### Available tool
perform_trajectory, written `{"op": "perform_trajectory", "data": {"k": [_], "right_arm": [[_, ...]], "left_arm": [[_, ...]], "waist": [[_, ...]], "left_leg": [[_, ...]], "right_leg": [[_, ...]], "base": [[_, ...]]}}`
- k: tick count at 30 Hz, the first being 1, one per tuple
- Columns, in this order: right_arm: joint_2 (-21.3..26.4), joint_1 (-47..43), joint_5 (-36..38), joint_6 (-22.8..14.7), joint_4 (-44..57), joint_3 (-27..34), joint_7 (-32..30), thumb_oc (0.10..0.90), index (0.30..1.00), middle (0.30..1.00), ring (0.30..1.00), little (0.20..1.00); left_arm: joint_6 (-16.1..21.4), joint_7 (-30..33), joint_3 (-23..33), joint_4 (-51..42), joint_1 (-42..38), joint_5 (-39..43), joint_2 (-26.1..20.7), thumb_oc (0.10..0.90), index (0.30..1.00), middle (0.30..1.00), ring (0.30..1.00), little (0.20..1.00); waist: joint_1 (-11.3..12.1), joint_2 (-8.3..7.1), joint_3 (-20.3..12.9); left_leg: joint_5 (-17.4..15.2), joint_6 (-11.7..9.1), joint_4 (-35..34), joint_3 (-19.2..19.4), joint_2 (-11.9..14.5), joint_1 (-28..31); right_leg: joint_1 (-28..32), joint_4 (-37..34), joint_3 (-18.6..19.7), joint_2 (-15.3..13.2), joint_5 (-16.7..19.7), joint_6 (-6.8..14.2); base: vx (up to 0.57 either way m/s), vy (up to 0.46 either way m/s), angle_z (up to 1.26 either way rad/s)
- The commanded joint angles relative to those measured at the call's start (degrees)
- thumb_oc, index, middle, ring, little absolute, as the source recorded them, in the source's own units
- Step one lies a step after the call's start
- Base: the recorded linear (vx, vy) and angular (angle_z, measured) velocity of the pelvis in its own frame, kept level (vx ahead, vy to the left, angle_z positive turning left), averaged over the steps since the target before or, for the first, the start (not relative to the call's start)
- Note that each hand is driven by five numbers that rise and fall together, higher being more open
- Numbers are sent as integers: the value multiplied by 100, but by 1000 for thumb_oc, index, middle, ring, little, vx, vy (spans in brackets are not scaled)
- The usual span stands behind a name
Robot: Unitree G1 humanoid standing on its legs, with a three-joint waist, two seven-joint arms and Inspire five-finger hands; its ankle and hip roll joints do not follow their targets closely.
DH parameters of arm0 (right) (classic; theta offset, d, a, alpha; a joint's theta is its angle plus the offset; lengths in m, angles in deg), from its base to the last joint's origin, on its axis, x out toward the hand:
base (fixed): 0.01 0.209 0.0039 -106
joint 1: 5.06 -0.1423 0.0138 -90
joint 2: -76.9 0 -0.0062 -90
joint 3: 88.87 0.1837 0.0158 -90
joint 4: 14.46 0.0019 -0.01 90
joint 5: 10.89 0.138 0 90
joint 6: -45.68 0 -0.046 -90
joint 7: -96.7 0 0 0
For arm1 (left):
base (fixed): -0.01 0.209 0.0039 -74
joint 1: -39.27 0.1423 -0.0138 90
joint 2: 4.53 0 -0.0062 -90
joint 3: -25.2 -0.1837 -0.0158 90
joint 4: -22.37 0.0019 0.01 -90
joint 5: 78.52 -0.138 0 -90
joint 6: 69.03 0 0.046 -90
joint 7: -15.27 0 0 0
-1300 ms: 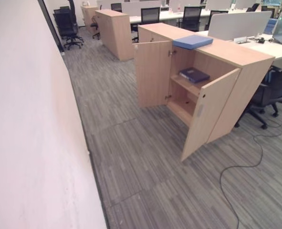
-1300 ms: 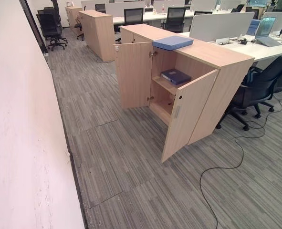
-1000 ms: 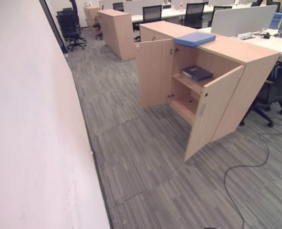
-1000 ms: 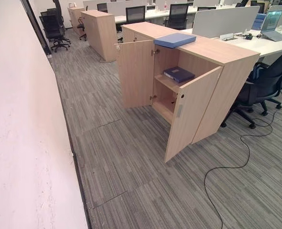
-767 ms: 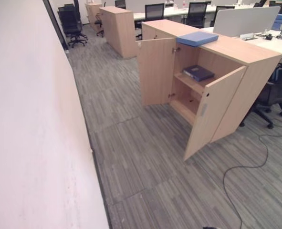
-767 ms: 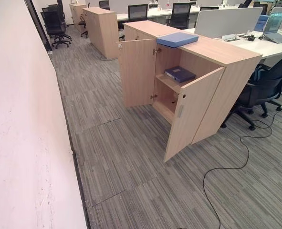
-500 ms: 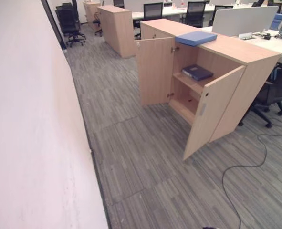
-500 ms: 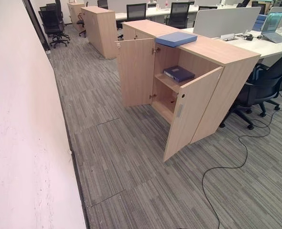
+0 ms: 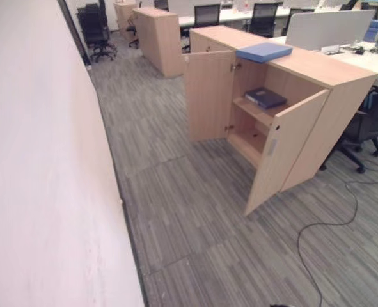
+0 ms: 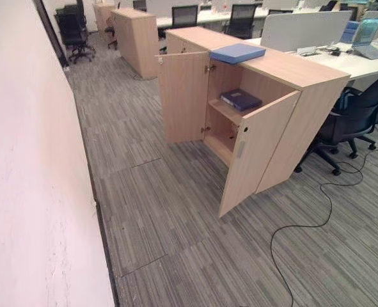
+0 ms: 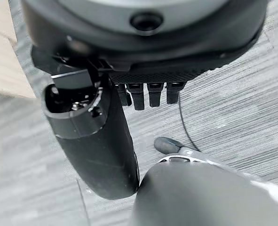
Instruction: Put the empty folder in the office cabinet
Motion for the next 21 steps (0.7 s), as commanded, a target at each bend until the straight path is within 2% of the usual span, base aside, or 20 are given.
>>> {"op": "perform_trajectory", "data": {"k": [1,2,3,5,6,7,9,11,12,13,15,17,18,21], "right_arm": [[303,79,-54,112,-298,-321,-72,800,900,900,900,900],[303,78,-54,112,-298,-321,-72,800,900,900,900,900],[320,80,-64,115,-301,-331,-82,800,900,900,900,900],[356,72,-79,131,-307,-339,-103,800,900,900,900,900],[390,73,-78,124,-313,-345,-133,800,900,900,900,900],[390,73,-78,124,-313,-345,-133,800,900,900,900,900],[439,62,-78,91,-296,-326,-169,800,900,900,900,900],[433,60,-92,86,-313,-295,-189,800,900,900,900,900],[431,61,-92,86,-313,-295,-189,800,900,900,900,900],[404,129,-167,95,-360,-261,-159,800,900,900,900,900],[398,136,-183,99,-398,-227,-150,800,900,900,900,900],[348,165,-209,113,-414,-205,-116,800,900,900,900,900],[348,165,-209,113,-414,-205,-116,800,900,900,900,900],[307,122,-343,149,-430,-263,-61,800,900,900,900,900]], "left_arm": [[-1,6,-129,57,-33,151,34,800,900,900,900,900],[-2,6,-129,57,-33,151,35,800,900,900,900,900],[2,18,-134,49,-44,184,41,800,900,900,900,900],[7,39,-118,36,-50,234,47,800,900,900,900,900],[20,53,-81,41,-26,295,41,800,900,900,900,900],[20,53,-81,41,-26,295,41,800,900,900,900,900],[44,68,-35,75,-12,393,35,800,900,900,900,900],[33,78,11,111,19,406,51,800,900,900,900,900],[33,78,11,111,20,406,49,800,900,900,900,900],[10,67,112,158,167,376,80,800,900,900,900,900],[16,67,172,189,209,377,77,800,900,900,900,900],[7,66,279,229,265,388,30,800,900,900,900,900],[7,66,279,229,265,388,31,800,900,900,900,900],[11,46,334,228,306,379,-8,800,900,900,900,900]], "waist": [[41,-81,285],[33,-73,278],[38,-68,315],[62,-74,345],[105,-95,321],[106,-98,323],[129,60,293],[157,106,300],[169,100,318],[191,175,180],[198,176,103],[263,59,16],[261,63,4],[384,-65,-21]], "left_leg": [[-78,125,1945,124,314,-740],[-87,123,1969,112,321,-762],[76,126,2075,66,324,-970],[78,164,1854,71,303,-1163],[61,210,622,147,277,-1150],[65,210,613,149,274,-1143],[837,-10,-1140,243,451,-1174],[1007,-85,-1609,488,609,-1148],[1009,-85,-1624,503,606,-1117],[1029,-40,-1782,553,697,-932],[1065,-46,-1782,599,696,-909],[932,43,-1507,727,614,-910],[933,42,-1502,723,619,-927],[544,214,-914,854,486,-1166]], "right_leg": [[501,-175,-189,-39,-139,219],[493,-175,-198,-29,-139,217],[537,-222,-247,-10,-147,201],[574,-310,-285,4,-156,223],[530,-342,-278,-30,-224,311],[532,-342,-277,-33,-225,311],[569,-342,-324,64,-326,353],[696,-342,-344,69,-410,386],[716,-342,-333,60,-414,388],[852,-342,-274,120,-531,446],[912,-342,-266,92,-577,482],[1005,-342,-213,-156,-642,557],[992,-342,-214,-150,-639,555],[1083,-338,-297,-503,-598,730]], "base": [[8,-132,32],[19,-66,11],[56,-49,-17],[109,-18,-8],[122,34,17],[194,69,19],[253,120,22],[255,111,38],[336,117,11],[234,76,-7],[370,142,-19],[408,177,-13],[271,124,-12],[358,190,7]]}}
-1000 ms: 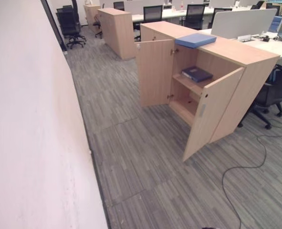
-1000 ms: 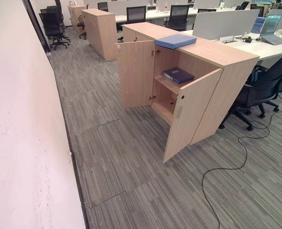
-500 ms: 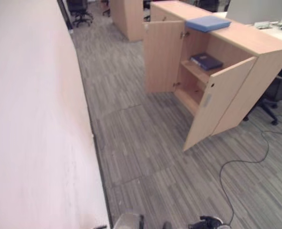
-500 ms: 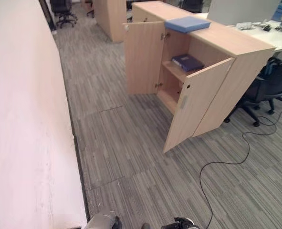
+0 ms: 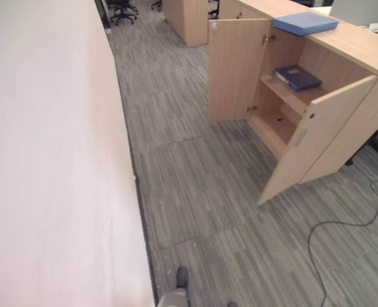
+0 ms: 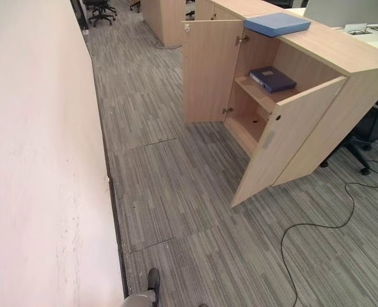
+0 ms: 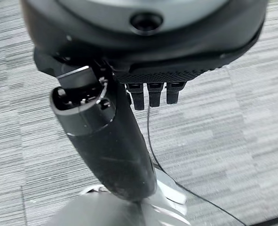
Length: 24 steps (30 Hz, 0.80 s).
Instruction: Put the empty folder in the office cabinet
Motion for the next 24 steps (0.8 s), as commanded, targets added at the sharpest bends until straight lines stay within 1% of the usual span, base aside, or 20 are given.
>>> {"op": "perform_trajectory", "data": {"k": [1,2,3,4,5,6,7,9,10,12,13,14,15,16,17,18,20,22,23,24], "right_arm": [[151,-401,-364,50,38,-246,83,800,900,900,900,900],[150,-402,-364,50,37,-245,83,800,900,900,900,900],[145,-478,-342,45,114,-258,92,800,900,900,900,900],[145,-478,-342,45,114,-258,92,800,900,900,900,900],[145,-545,-323,29,183,-276,92,800,900,900,900,900],[139,-586,-288,22,306,-294,101,800,900,900,900,900],[139,-585,-288,23,307,-294,101,800,900,900,900,900],[168,-670,-202,12,444,-299,98,800,900,900,900,900],[192,-692,-160,0,505,-311,85,800,900,900,900,900],[195,-671,-84,-25,613,-327,37,800,900,900,900,900],[188,-661,-40,-45,675,-339,17,800,900,900,900,900],[189,-654,44,-91,811,-373,-14,800,900,900,900,900],[198,-665,83,-103,862,-389,-27,800,900,900,900,900],[200,-666,84,-102,863,-390,-27,800,900,900,900,900],[236,-724,121,-123,952,-409,-66,800,900,900,900,900],[263,-768,154,-118,976,-392,-72,800,900,900,900,900],[281,-776,211,-103,995,-319,-87,800,900,900,900,900],[303,-746,177,-76,956,-257,-74,800,900,900,900,900],[289,-683,137,-73,888,-225,-52,800,900,900,900,900],[260,-662,114,-72,830,-243,-59,800,900,900,900,900]], "left_arm": [[286,439,-257,-93,-48,-442,-397,800,900,900,900,900],[286,439,-257,-93,-49,-442,-398,800,900,900,900,900],[284,451,-258,-102,-42,-461,-427,800,900,900,900,900],[283,451,-258,-102,-42,-461,-427,800,900,900,900,900],[286,451,-253,-104,-30,-471,-448,800,900,900,900,900],[270,470,-238,-113,-11,-477,-489,800,900,900,900,900],[270,470,-238,-113,-10,-477,-489,800,900,900,900,900],[260,482,-219,-145,9,-477,-546,800,900,900,900,900],[251,487,-236,-155,25,-486,-558,800,900,900,900,900],[231,507,-275,-199,51,-532,-608,800,900,900,900,900],[228,509,-296,-212,77,-548,-622,800,900,900,900,900],[229,522,-328,-240,74,-559,-634,800,900,900,900,900],[247,536,-357,-251,52,-564,-637,800,900,900,900,900],[248,536,-356,-250,50,-564,-635,800,900,900,900,900],[270,526,-395,-263,29,-563,-647,800,900,900,900,900],[272,523,-377,-262,28,-560,-646,800,900,900,900,900],[276,518,-319,-239,1,-571,-643,800,900,900,900,900],[263,508,-252,-157,-40,-601,-633,800,900,900,900,900],[279,503,-232,-123,-64,-652,-632,800,900,900,900,900],[285,542,-183,-71,-38,-617,-606,800,900,900,900,900]], "waist": [[197,-396,-33],[199,-399,-32],[259,-407,-55],[261,-408,-58],[302,-420,-77],[352,-410,-99],[354,-412,-101],[373,-361,-75],[339,-316,-38],[235,-166,66],[163,-94,128],[28,62,256],[-40,138,360],[-41,140,368],[-165,205,531],[-230,182,563],[-326,77,601],[-395,5,590],[-401,-61,539],[-376,-101,500]], "left_leg": [[-876,296,1149,155,-623,-964],[-883,298,1157,159,-624,-965],[-1040,402,1258,189,-721,-1012],[-1043,403,1261,191,-721,-1016],[-1143,476,1253,198,-821,-1006],[-1284,626,1236,170,-1002,-929],[-1286,629,1234,173,-1005,-930],[-1404,830,1119,141,-1238,-720],[-1453,973,1056,95,-1375,-600],[-1502,1118,826,-55,-1456,-222],[-1519,1149,715,-150,-1470,-41],[-1529,1114,583,-294,-1376,228],[-1533,1068,557,-360,-1312,357],[-1537,1063,555,-362,-1308,366],[-1636,977,568,-476,-1241,589],[-1640,949,566,-503,-1235,661],[-1752,843,481,-611,-1235,931],[-1842,764,360,-720,-1219,1217],[-1896,725,320,-831,-1242,1294],[-1923,717,309,-842,-1241,1355]], "right_leg": [[778,77,-193,-896,-236,792],[778,79,-190,-899,-238,794],[635,304,-204,-1105,-61,879],[631,306,-202,-1107,-62,881],[547,473,-204,-1241,120,945],[345,953,-248,-1484,485,1030],[340,957,-245,-1489,483,1034],[-55,1857,-225,-1784,1138,1067],[-206,2413,-120,-1906,1541,1057],[-667,3401,18,-1985,1677,923],[-906,3725,101,-1938,1574,840],[-1417,3806,149,-1660,953,645],[-1678,3702,128,-1446,635,556],[-1669,3704,123,-1443,623,548],[-1964,2917,76,-1091,507,570],[-2101,2143,46,-900,734,587],[-2092,941,52,-691,1084,801],[-2150,315,-7,-609,1356,936],[-1961,31,-69,-612,1353,935],[-1899,114,-122,-637,1441,886]], "base": [[361,202,-31],[439,294,-39],[161,139,-13],[279,238,-5],[279,254,4],[280,255,-2],[254,256,0],[220,273,6],[231,306,10],[229,245,29],[281,148,63],[236,44,76],[151,-15,49],[157,-114,33],[165,-157,24],[271,-222,30],[304,-195,31],[360,-198,34],[339,-193,49],[369,-214,66]]}}
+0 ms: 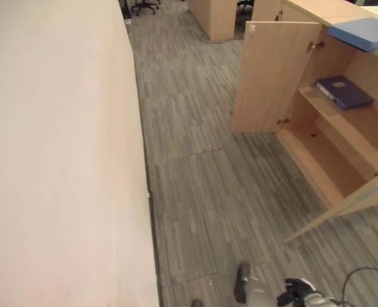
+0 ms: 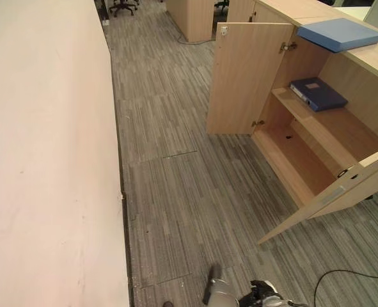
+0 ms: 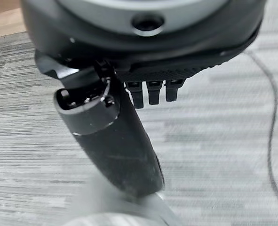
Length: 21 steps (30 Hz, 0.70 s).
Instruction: Put the empty folder in the office cabinet
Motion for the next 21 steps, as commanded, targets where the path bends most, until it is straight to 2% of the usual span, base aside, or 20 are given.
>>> {"op": "perform_trajectory", "data": {"k": [1,3,4,6,8,9,10,11,12,13,15,16,17,18,19,21], "right_arm": [[-19,-87,51,-82,-85,-108,47,800,900,900,900,900],[-35,-3,2,-48,-282,-98,53,800,900,900,900,900],[-37,-3,2,-48,-282,-98,53,800,900,900,900,900],[-2,1,11,-29,-421,-83,42,800,900,900,900,900],[11,-7,63,-40,-424,-65,27,800,900,900,900,900],[48,-37,185,-61,-420,-31,-10,800,900,900,900,900],[48,-37,185,-61,-420,-31,-10,800,900,900,900,900],[83,-46,293,-101,-390,-5,-48,800,900,900,900,900],[83,-46,293,-101,-390,-5,-48,800,900,900,900,900],[84,-68,340,-113,-395,-30,-71,800,900,900,900,900],[82,-39,300,-104,-416,-89,-65,800,900,900,900,900],[82,-39,300,-104,-416,-89,-65,800,900,900,900,900],[107,-17,229,-74,-444,-137,-59,800,900,900,900,900],[108,-15,229,-74,-444,-137,-59,800,900,900,900,900],[115,-36,79,-44,-454,-234,-13,800,900,900,900,900],[147,-46,-40,-27,-433,-311,32,800,900,900,900,900]], "left_arm": [[173,233,100,176,-526,-147,-476,800,900,900,900,900],[160,223,176,151,-545,-4,-437,800,900,900,900,900],[160,223,177,151,-546,-4,-439,800,900,900,900,900],[148,252,124,147,-672,128,-392,800,900,900,900,900],[154,263,65,128,-738,137,-388,800,900,900,900,900],[183,280,-117,-1,-898,142,-373,800,900,900,900,900],[183,280,-117,-1,-898,142,-373,800,900,900,900,900],[227,313,-241,-185,-1041,163,-393,800,900,900,900,900],[227,313,-241,-185,-1041,163,-393,800,900,900,900,900],[256,339,-244,-330,-1076,254,-399,800,900,900,900,900],[248,345,-220,-407,-1062,305,-415,800,900,900,900,900],[248,345,-220,-407,-1062,305,-415,800,900,900,900,900],[218,333,-236,-422,-1026,233,-421,800,900,900,900,900],[217,333,-236,-423,-1024,231,-421,800,900,900,900,900],[201,335,-291,-357,-1016,78,-422,800,900,900,900,900],[192,322,-311,-325,-987,-7,-429,800,900,900,900,900]], "waist": [[-95,-9,89],[-98,6,-23],[-103,-5,-35],[-123,22,-68],[-142,12,-81],[-186,19,-50],[-186,19,-50],[-230,-13,-5],[-230,-13,-5],[-198,-64,41],[-117,-154,92],[-117,-154,92],[-42,-205,126],[-35,-193,135],[22,-296,152],[67,-345,137]], "left_leg": [[-217,-301,122,-178,-42,-84],[-238,-367,68,-293,127,4],[-231,-364,73,-298,117,-16],[-286,-454,143,-422,338,-32],[-303,-481,189,-427,393,-77],[-374,-558,332,-386,529,-127],[-374,-558,332,-386,529,-127],[-357,-661,748,-284,645,-254],[-359,-661,751,-285,645,-256],[-11,-792,1507,-182,710,-494],[390,-780,2556,-132,726,-904],[390,-780,2557,-132,726,-904],[544,-737,3227,-28,809,-1171],[523,-741,3258,-26,824,-1172],[513,-615,3395,172,798,-1512],[401,-574,3308,222,777,-1668]], "right_leg": [[1078,-954,-140,173,1121,134],[1117,-745,-235,216,1029,81],[1102,-746,-236,204,1034,82],[971,-281,-336,221,766,-21],[896,-122,-362,215,667,-59],[841,147,-398,210,449,-135],[841,147,-398,210,449,-135],[902,279,-423,216,254,-235],[902,279,-424,216,253,-235],[1195,121,-439,332,150,-334],[1569,-122,-435,458,73,-468],[1569,-122,-435,458,73,-468],[1885,-249,-365,568,-85,-558],[1897,-252,-361,583,-89,-561],[2060,-381,-344,514,-92,-632],[2171,-445,-323,481,-112,-628]], "base": [[405,-227,57],[318,-201,41],[279,-213,48],[292,-236,40],[163,-149,14],[116,-113,11],[252,-244,12],[132,-131,10],[231,-258,18],[148,-199,18],[144,-217,10],[173,-211,-10],[127,-129,-10],[139,-196,-9],[57,-91,-11],[74,-60,-14]]}}
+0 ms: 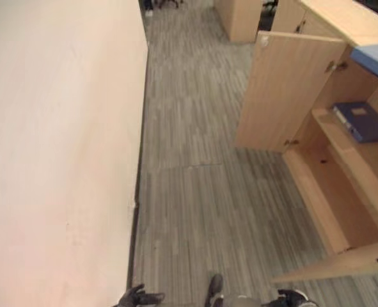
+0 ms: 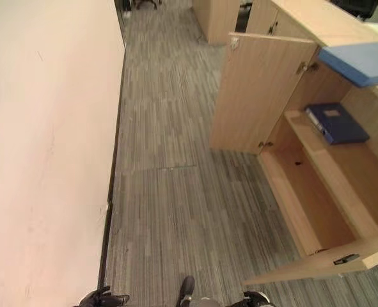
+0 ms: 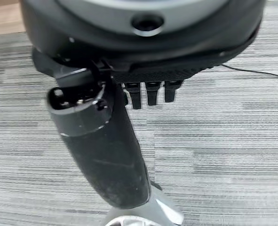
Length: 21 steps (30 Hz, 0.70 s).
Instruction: Put the empty folder in the office cabinet
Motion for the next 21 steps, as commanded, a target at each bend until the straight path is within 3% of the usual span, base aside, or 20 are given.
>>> {"op": "perform_trajectory", "data": {"k": [1,2,3,4,7,10,13,15,18,21], "right_arm": [[284,15,-298,3,-35,-125,36,800,900,900,900,900],[338,30,-383,6,-69,-118,31,800,900,900,900,900],[337,30,-383,6,-68,-118,31,800,900,900,900,900],[366,50,-390,18,-103,-91,37,800,900,900,900,900],[368,131,-373,35,-236,4,45,800,900,900,900,900],[329,228,-466,68,-434,48,83,800,900,900,900,900],[274,369,-579,96,-563,87,156,800,900,900,900,900],[190,498,-785,127,-667,74,238,800,900,900,900,900],[145,535,-857,127,-665,54,195,800,900,900,900,900],[80,466,-811,129,-564,38,184,800,900,900,900,900]], "left_arm": [[-174,116,-325,121,390,-375,-243,800,900,900,900,900],[-186,103,-295,179,425,-390,-268,800,900,900,900,900],[-186,103,-295,179,426,-390,-268,800,900,900,900,900],[-187,93,-275,194,460,-374,-263,800,900,900,900,900],[-183,56,-254,252,508,-315,-247,800,900,900,900,900],[-188,23,-298,347,505,-311,-197,800,900,900,900,900],[-201,-4,-259,463,565,-291,-138,800,900,900,900,900],[-220,-43,-151,536,679,-316,-101,800,900,900,900,900],[-217,-44,-152,521,701,-336,-106,800,900,900,900,900],[-192,-15,-214,446,660,-356,-143,800,900,900,900,900]], "waist": [[67,-97,110],[90,-130,59],[90,-132,61],[107,-134,24],[198,-10,-8],[247,107,-20],[293,176,-79],[385,243,-313],[428,199,-402],[434,105,-446]], "left_leg": [[117,647,-1489,523,-242,-198],[107,593,-2089,557,-252,-326],[110,593,-2096,559,-255,-320],[188,550,-2568,551,-281,-418],[1061,359,-3804,213,-304,-641],[1392,184,-4680,-141,-290,-816],[1442,82,-4703,-315,-225,-981],[1542,77,-4703,-457,-167,-720],[1563,110,-4703,-410,-203,-580],[1286,269,-4164,-226,-400,-774]], "right_leg": [[359,190,222,-423,-375,634],[480,125,229,-485,-406,681],[482,125,230,-487,-406,682],[569,89,235,-497,-460,695],[885,36,331,-325,-573,682],[1146,47,486,-208,-711,683],[1437,30,753,-187,-845,738],[1695,-70,980,-222,-953,822],[1787,-126,1076,-362,-978,895],[1772,-148,1144,-664,-926,1076]], "base": [[123,-8,-10],[123,-9,-9],[133,8,-11],[109,23,-12],[187,36,1],[280,75,-21],[375,133,-79],[488,203,-87],[319,189,-52],[226,193,-40]]}}
